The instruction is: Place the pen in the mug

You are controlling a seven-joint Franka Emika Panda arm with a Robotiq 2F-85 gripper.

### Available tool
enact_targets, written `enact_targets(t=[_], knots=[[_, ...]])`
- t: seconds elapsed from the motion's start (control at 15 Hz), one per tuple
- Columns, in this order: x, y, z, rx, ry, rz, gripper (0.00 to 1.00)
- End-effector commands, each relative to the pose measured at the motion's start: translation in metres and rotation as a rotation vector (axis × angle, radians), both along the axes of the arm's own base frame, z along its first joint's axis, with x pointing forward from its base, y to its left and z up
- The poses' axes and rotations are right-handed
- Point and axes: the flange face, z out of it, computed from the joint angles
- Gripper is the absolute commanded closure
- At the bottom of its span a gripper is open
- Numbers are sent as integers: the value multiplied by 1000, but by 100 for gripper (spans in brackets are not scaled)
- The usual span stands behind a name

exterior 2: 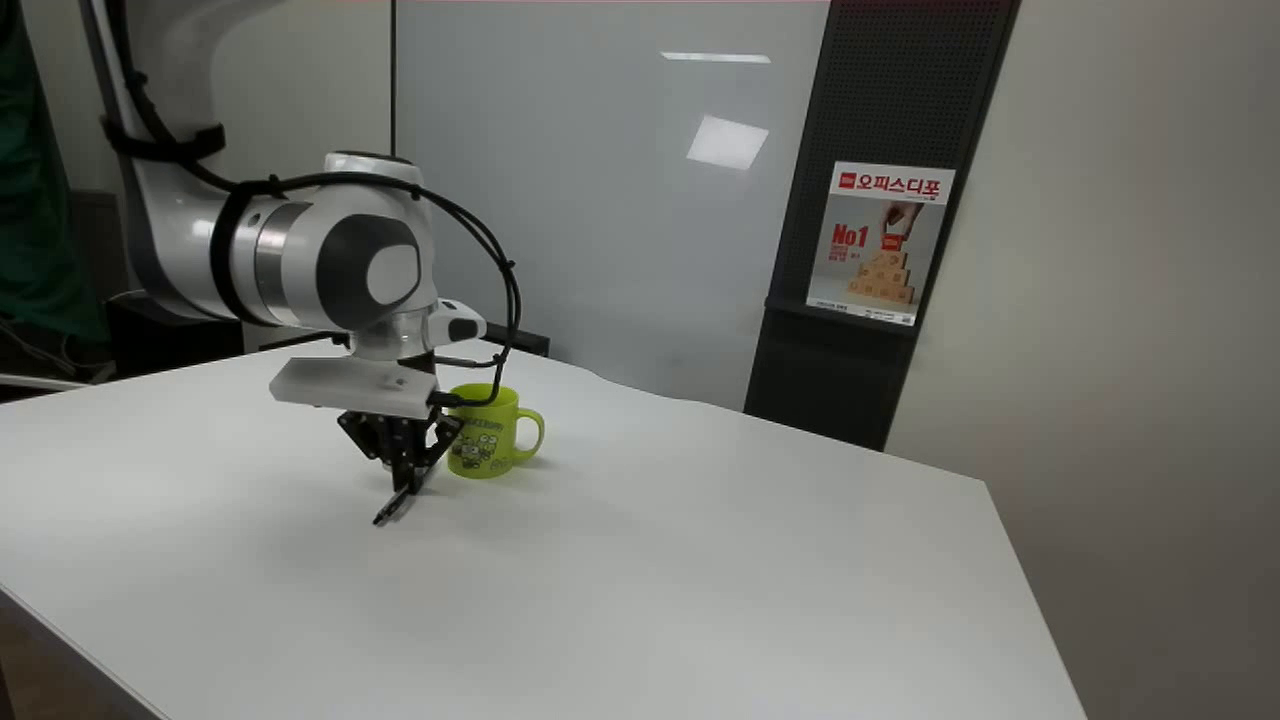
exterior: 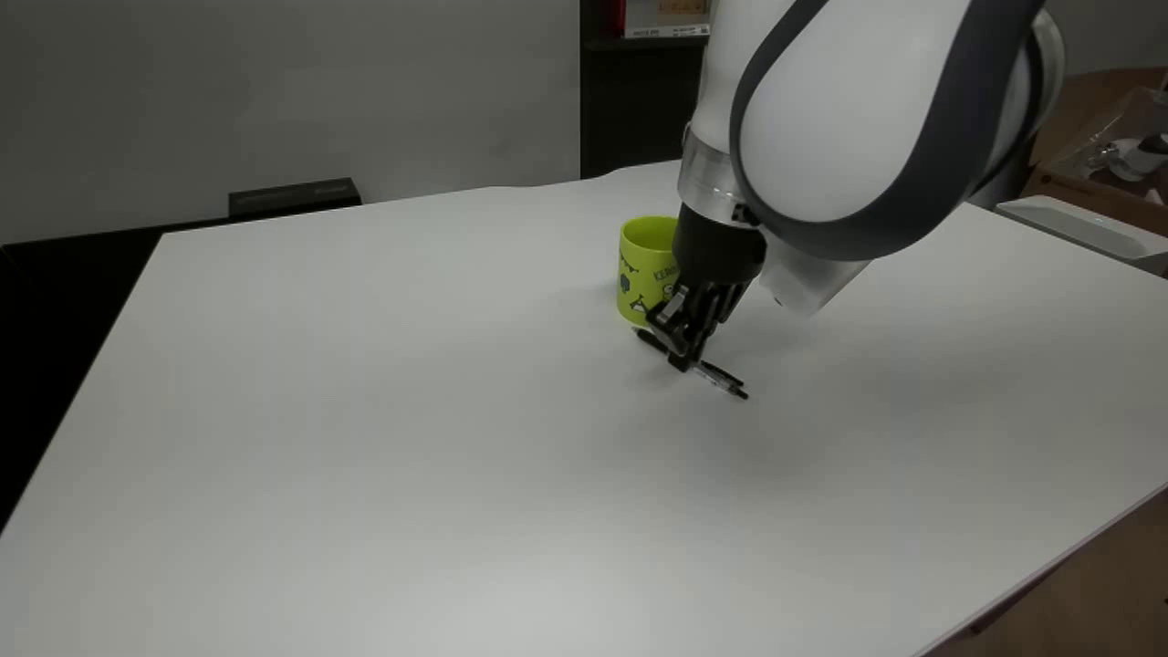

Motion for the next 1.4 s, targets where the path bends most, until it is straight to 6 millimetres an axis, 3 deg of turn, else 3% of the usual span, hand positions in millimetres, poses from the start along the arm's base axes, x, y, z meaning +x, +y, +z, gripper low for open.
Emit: enact_targets(t=[0.0,0.2,0.47,0.8,1.07,1.33], knots=[[-3,-1,18,43,22,-18,97],[-1,6,53,50,65,9,97],[10,10,124,11,156,4,97],[28,-2,201,9,324,-50,97],[51,-30,225,-1,470,-137,97],[70,-48,222,19,547,-176,97]])
